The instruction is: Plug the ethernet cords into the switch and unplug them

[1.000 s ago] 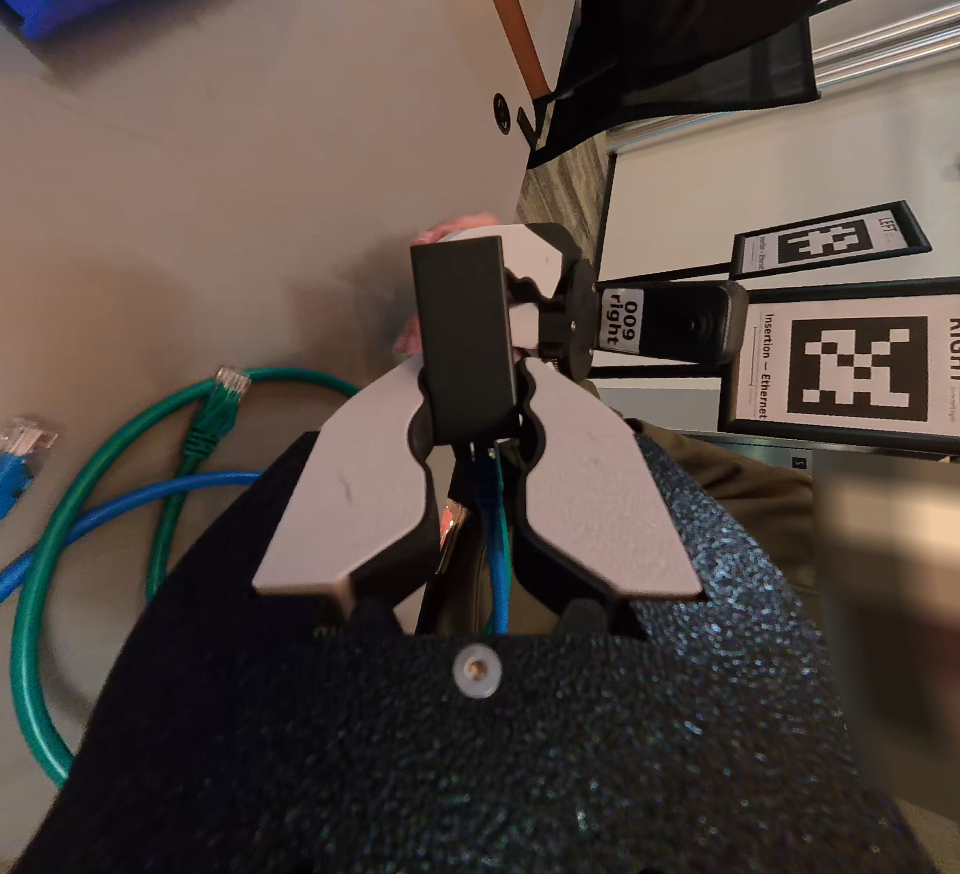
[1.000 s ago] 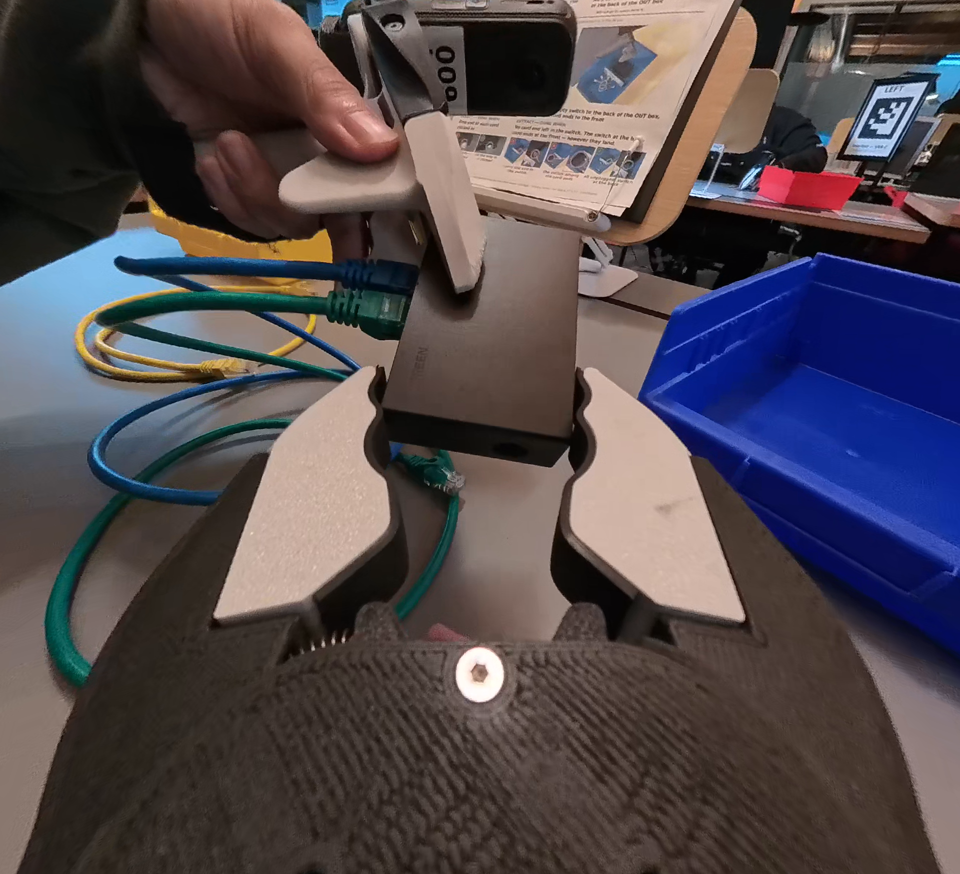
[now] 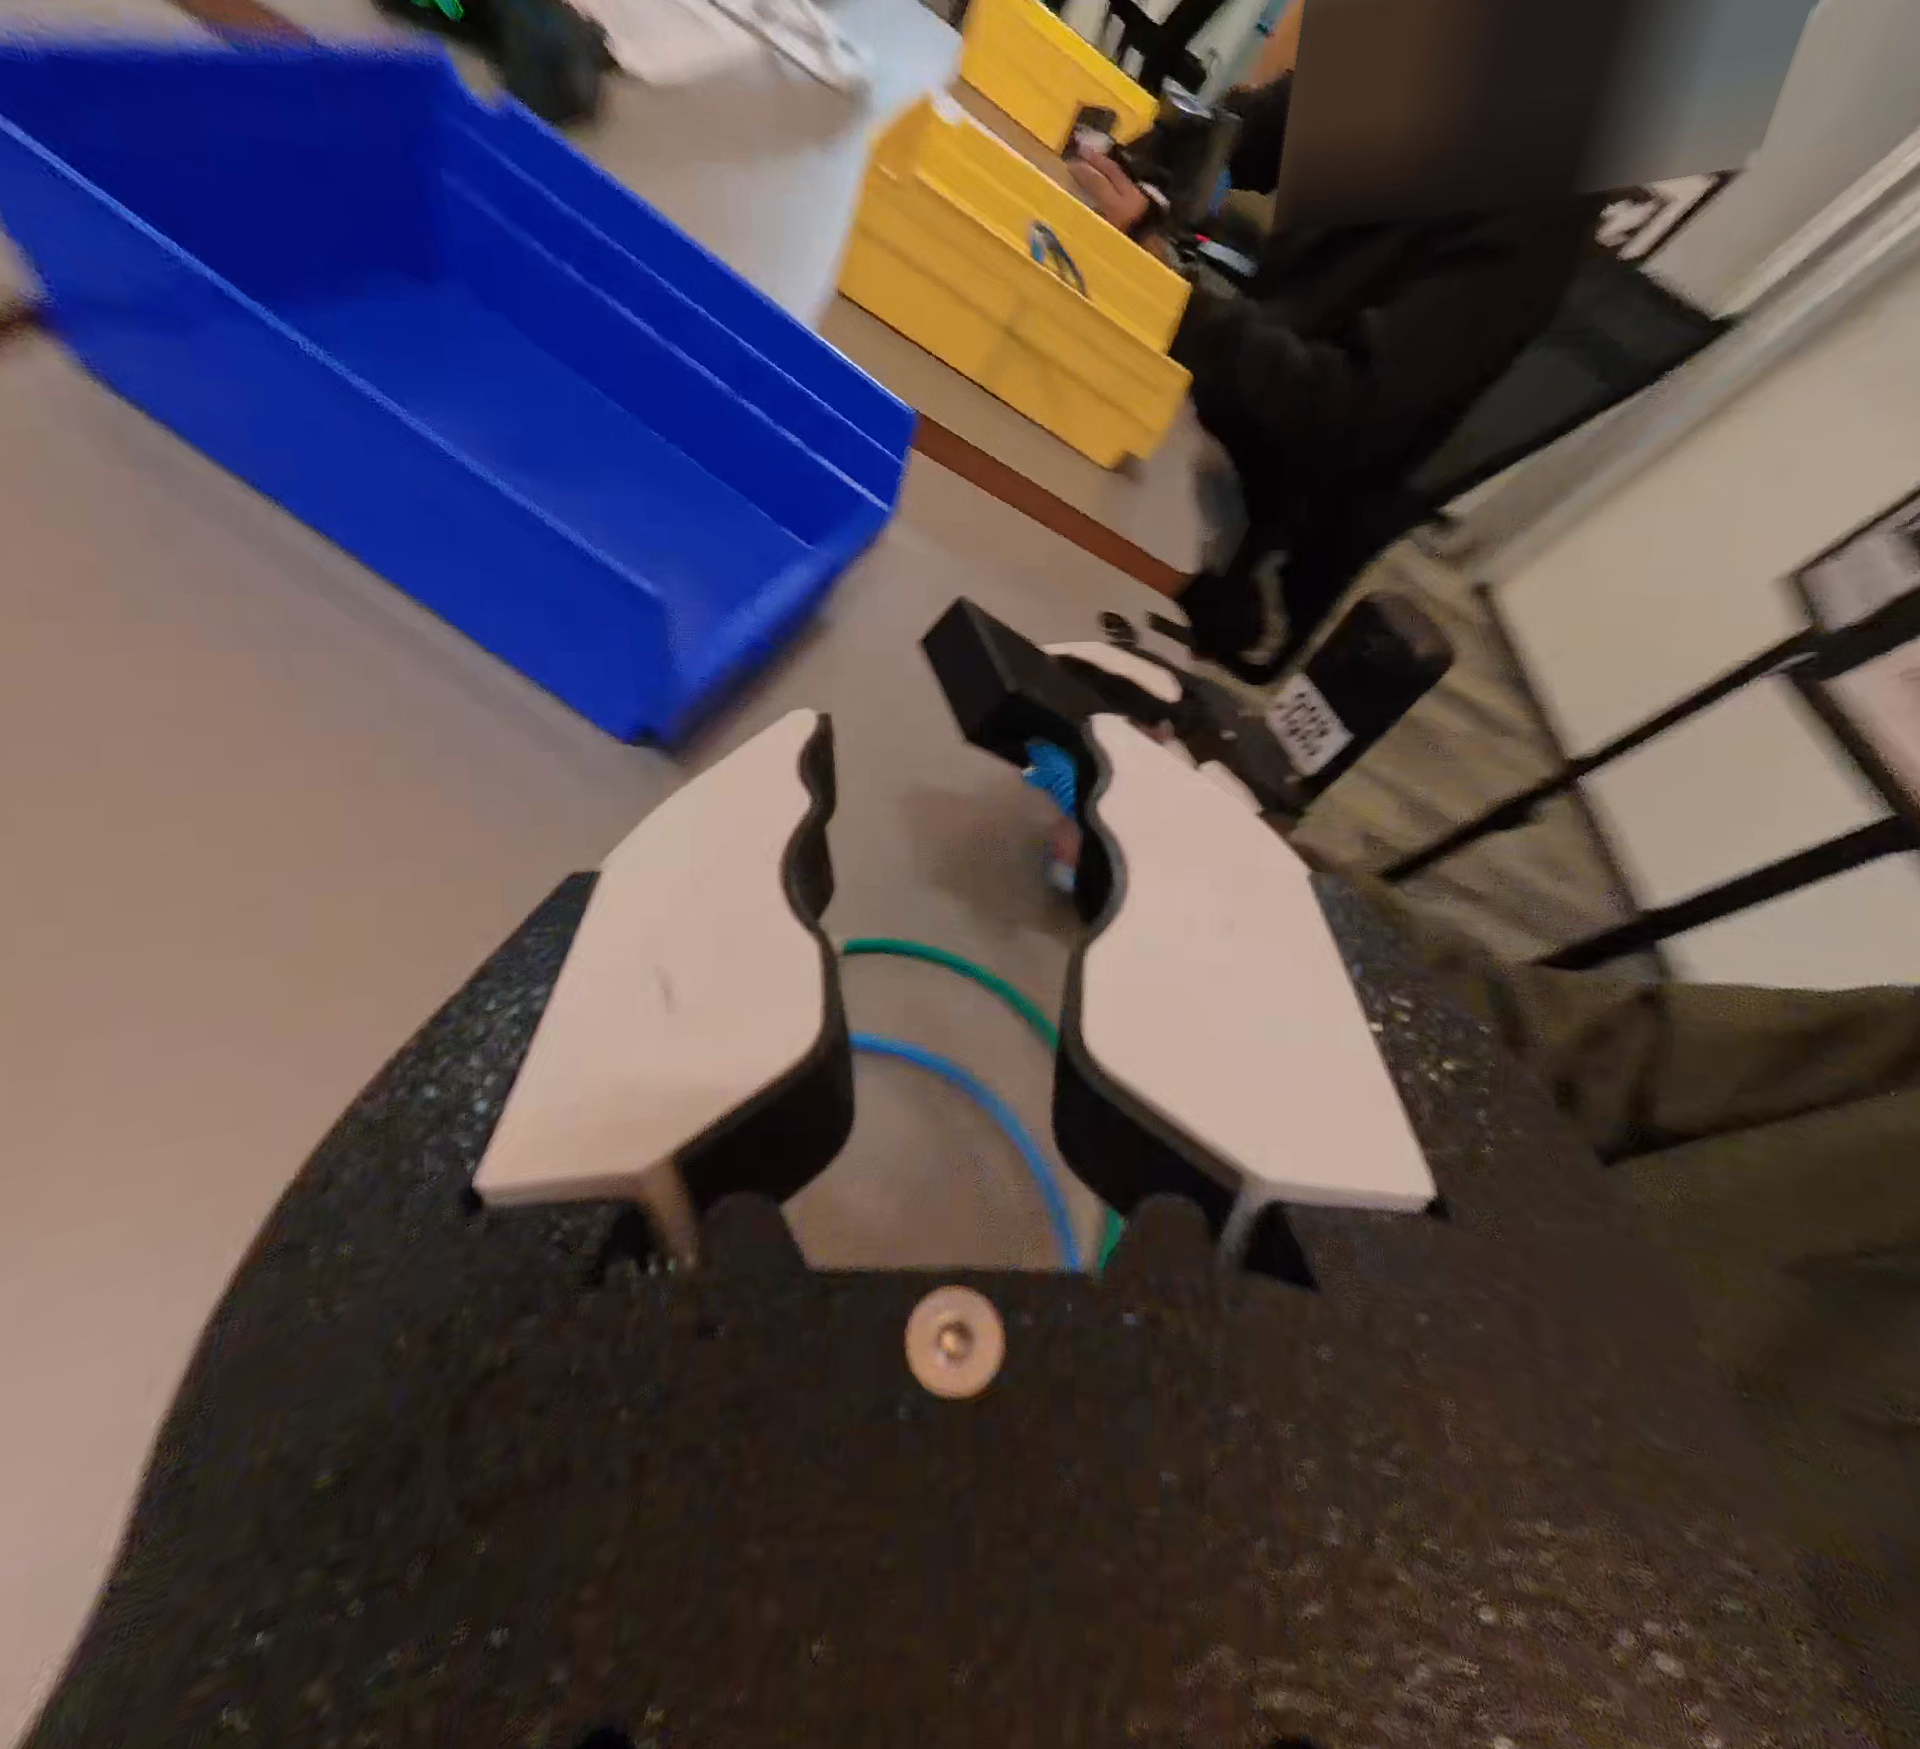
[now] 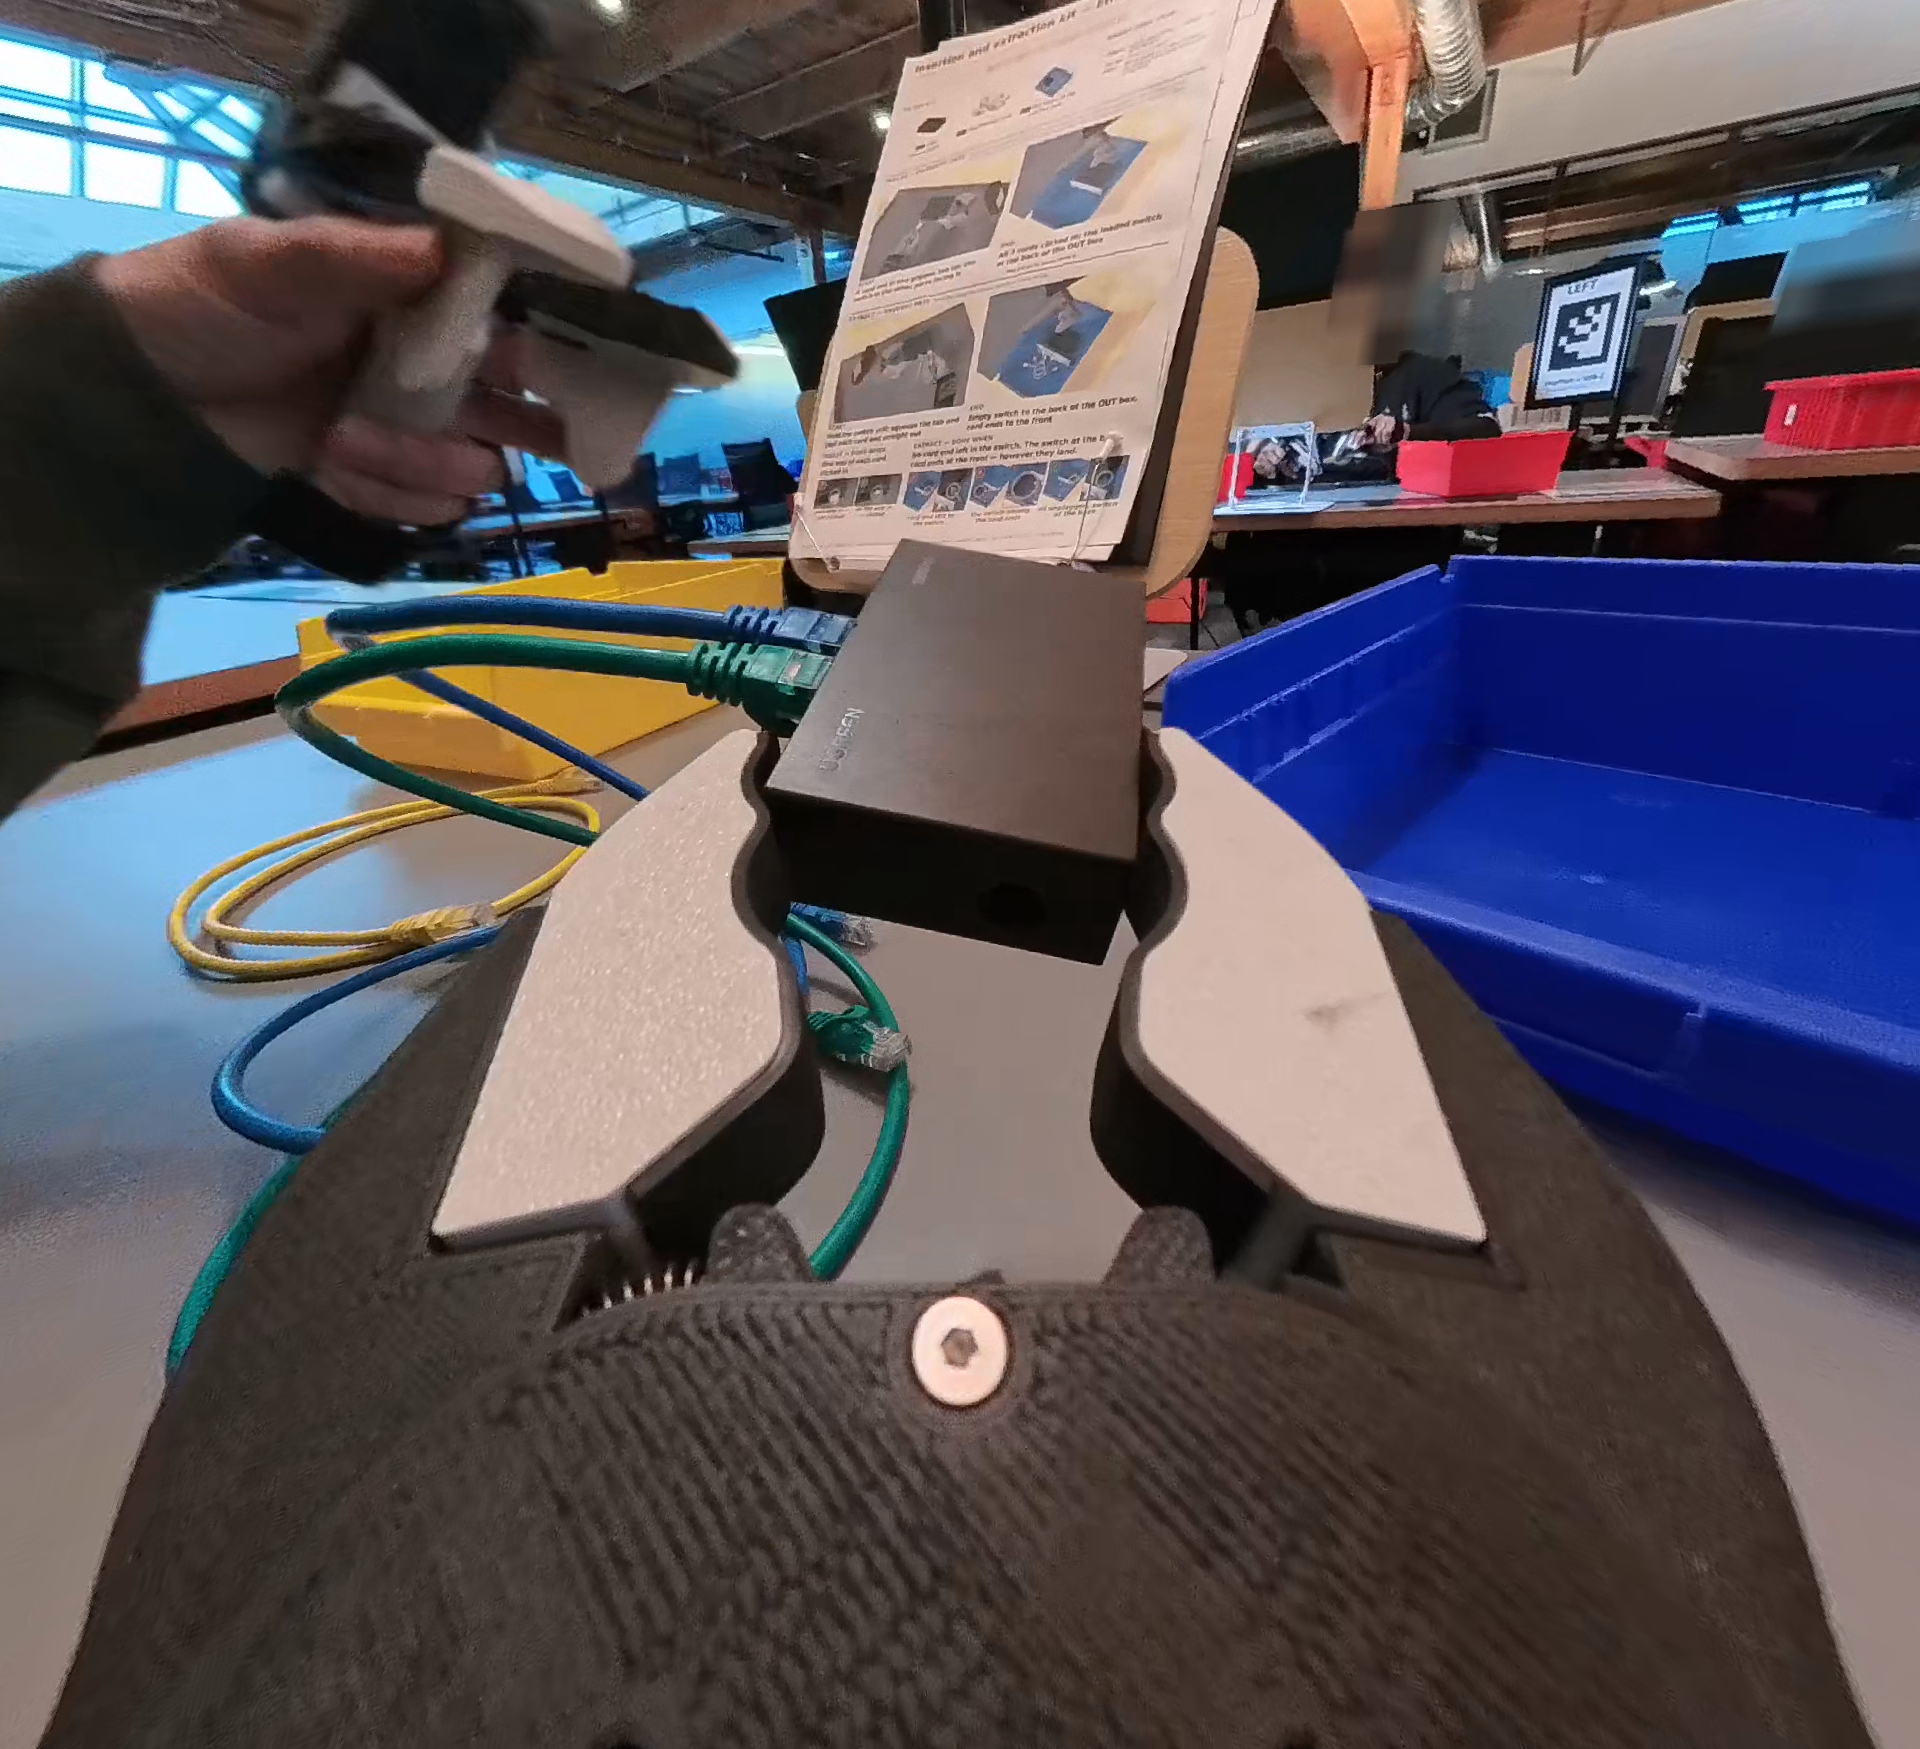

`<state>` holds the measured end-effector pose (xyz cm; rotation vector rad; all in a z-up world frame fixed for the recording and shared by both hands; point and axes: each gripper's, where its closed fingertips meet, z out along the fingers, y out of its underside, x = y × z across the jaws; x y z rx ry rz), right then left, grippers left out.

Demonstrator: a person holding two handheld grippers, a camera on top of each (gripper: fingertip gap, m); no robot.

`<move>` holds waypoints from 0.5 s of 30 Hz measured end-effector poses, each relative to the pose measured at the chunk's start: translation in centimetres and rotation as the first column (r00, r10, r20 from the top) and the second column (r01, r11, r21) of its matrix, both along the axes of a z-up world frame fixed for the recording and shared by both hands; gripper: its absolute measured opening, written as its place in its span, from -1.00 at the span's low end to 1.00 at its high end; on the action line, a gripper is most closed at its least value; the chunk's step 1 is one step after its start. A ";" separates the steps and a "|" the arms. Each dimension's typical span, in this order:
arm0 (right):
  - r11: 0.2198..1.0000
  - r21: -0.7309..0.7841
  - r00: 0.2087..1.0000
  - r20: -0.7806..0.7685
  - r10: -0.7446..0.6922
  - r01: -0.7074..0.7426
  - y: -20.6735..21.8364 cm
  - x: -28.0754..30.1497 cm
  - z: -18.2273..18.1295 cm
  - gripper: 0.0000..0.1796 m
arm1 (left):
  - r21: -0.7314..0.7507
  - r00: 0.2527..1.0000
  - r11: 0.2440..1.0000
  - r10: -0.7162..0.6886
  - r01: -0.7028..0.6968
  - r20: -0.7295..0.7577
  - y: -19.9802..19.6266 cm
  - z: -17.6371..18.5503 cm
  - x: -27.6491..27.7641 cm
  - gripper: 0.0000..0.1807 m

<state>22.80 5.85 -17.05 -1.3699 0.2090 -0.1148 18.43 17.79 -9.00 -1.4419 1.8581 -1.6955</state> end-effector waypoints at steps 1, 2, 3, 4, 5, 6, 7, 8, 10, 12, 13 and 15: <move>1.000 0.001 1.000 0.000 0.001 -0.001 -0.1 0.1 0.0 -0.26 | 0.072 0.997 0.996 0.038 -0.043 0.069 1.3 0.3 -1.2 -0.61; 1.000 0.007 1.000 -0.003 0.001 -0.001 -0.2 0.2 0.1 -0.26 | 0.147 0.989 0.985 0.069 -0.088 0.130 2.5 0.1 -2.4 -0.62; 1.000 0.012 1.000 -0.009 0.002 -0.002 -0.3 0.3 0.1 -0.27 | 0.223 0.983 0.967 0.086 -0.122 0.163 3.7 -0.5 -3.9 -0.62; 1.000 0.013 1.000 -0.008 -0.002 0.002 -0.4 0.4 0.1 -0.26 | 0.294 0.982 0.945 0.099 -0.143 0.161 4.7 -1.7 -5.4 -0.62; 1.000 0.005 1.000 -0.001 -0.004 0.004 -0.4 0.4 0.0 -0.26 | 0.350 0.984 0.924 0.113 -0.155 0.137 5.6 -3.2 -7.0 -0.62; 1.000 -0.006 1.000 0.009 -0.015 0.015 -0.5 0.6 -0.1 -0.27 | 0.385 0.987 0.910 0.125 -0.156 0.104 6.2 -4.8 -8.7 -0.56; 1.000 -0.012 1.000 0.012 -0.023 0.023 -0.6 0.7 -0.1 -0.27 | 0.405 0.989 0.902 0.134 -0.151 0.069 6.5 -6.4 -10.4 -0.50; 1.000 -0.011 1.000 0.003 -0.022 0.022 -0.6 0.8 -0.1 -0.26 | 0.428 0.987 0.890 0.151 -0.157 0.048 6.8 -7.7 -11.9 -0.50; 1.000 -0.004 1.000 -0.013 -0.027 0.027 -0.7 1.1 -0.1 -0.27 | 0.507 0.979 0.839 0.197 -0.196 0.052 7.6 -10.1 -14.4 -0.47; 1.000 0.010 1.000 -0.026 -0.014 0.014 -0.8 1.1 0.0 -0.26 | 0.585 0.977 0.789 0.211 -0.189 0.031 7.6 -12.6 -16.3 -0.46; 1.000 0.016 0.999 -0.034 -0.015 0.015 -0.9 1.2 0.0 -0.27 | 0.600 0.976 0.780 0.219 -0.175 0.001 7.3 -13.9 -16.8 -0.44; 1.000 0.022 0.999 -0.040 -0.008 0.009 -0.9 1.3 0.1 -0.26 | 0.607 0.964 0.776 0.260 -0.169 -0.063 7.0 -15.9 -17.1 -0.40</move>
